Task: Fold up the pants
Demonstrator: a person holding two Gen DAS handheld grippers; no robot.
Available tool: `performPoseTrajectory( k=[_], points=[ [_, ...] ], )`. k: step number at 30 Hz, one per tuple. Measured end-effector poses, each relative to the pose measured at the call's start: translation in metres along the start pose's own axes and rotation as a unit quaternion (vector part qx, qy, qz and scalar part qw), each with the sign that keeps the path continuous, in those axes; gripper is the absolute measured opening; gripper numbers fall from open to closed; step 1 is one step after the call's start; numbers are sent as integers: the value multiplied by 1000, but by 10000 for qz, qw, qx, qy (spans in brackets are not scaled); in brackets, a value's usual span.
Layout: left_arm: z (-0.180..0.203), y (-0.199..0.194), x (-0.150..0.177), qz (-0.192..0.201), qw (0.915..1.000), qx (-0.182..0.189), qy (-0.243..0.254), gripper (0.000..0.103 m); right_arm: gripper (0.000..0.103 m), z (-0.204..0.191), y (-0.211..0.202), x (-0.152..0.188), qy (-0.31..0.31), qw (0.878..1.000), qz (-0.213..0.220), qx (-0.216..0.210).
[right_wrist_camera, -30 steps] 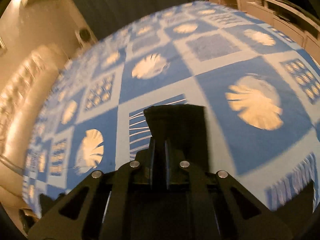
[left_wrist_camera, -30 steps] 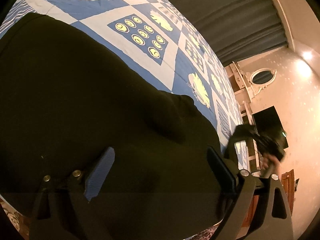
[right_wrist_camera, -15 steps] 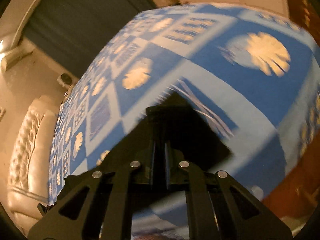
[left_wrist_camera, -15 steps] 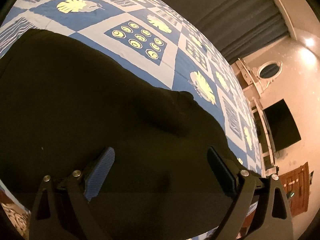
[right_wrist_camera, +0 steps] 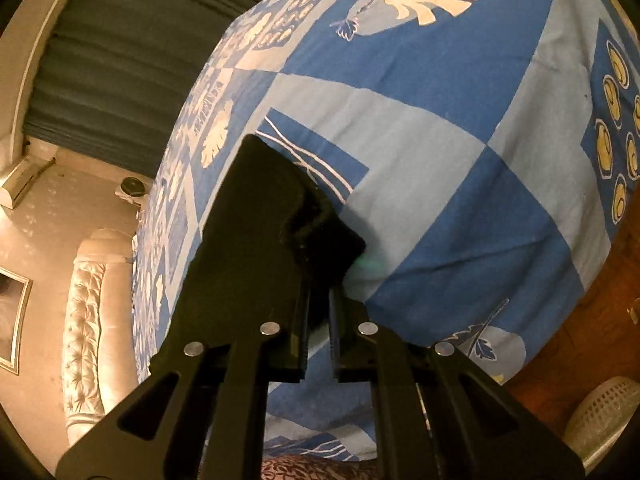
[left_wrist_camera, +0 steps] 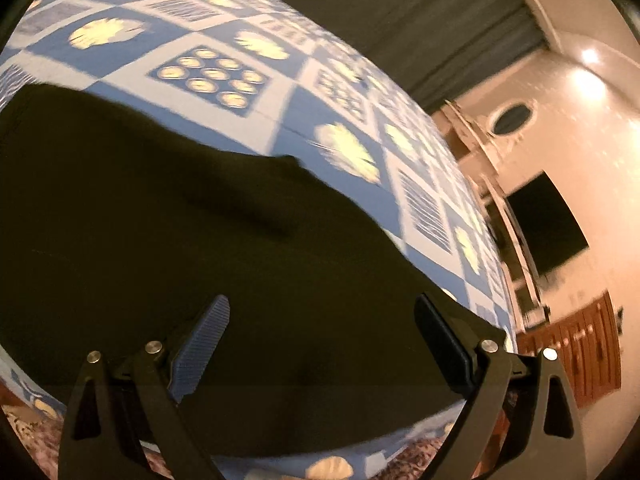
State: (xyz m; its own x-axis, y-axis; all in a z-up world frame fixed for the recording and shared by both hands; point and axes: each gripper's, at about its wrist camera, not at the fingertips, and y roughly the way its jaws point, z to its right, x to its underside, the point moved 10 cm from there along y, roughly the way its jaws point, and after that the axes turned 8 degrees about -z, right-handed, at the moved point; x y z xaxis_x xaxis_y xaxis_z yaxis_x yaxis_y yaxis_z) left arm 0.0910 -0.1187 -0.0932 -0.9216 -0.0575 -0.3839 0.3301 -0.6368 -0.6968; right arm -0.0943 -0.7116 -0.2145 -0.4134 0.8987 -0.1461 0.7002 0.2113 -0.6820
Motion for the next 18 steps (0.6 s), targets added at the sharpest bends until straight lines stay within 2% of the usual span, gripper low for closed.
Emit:
performPoseTrajectory(
  k=[5,8,10,11,13,14,16,18],
  points=[
    [52,17,20,-175,9981,518,298,92,7,-15,-3,-9,-501,9983,225,192],
    [67,34,32,-383,9965,698,257,92,8,-7,10,-11,-619,9977,62,253],
    [72,45,39,-535,9957,719,222,92,9,-2,8,-11,-449,9990,-9,-55],
    [73,47,41,-563,9956,721,211,92,15,0,5,-11,-350,9992,-19,-169],
    [74,47,44,-567,9953,749,254,92,35,2,-5,-13,-221,9993,-24,-315],
    [74,46,44,-543,9956,707,296,92,52,3,-11,-16,-218,9994,32,-274],
    [71,43,42,-470,9963,566,453,92,54,7,-28,-30,-247,9989,301,-243],
    [66,41,42,-461,9966,500,467,92,57,13,-32,-35,-161,9988,307,-341]
  ],
)
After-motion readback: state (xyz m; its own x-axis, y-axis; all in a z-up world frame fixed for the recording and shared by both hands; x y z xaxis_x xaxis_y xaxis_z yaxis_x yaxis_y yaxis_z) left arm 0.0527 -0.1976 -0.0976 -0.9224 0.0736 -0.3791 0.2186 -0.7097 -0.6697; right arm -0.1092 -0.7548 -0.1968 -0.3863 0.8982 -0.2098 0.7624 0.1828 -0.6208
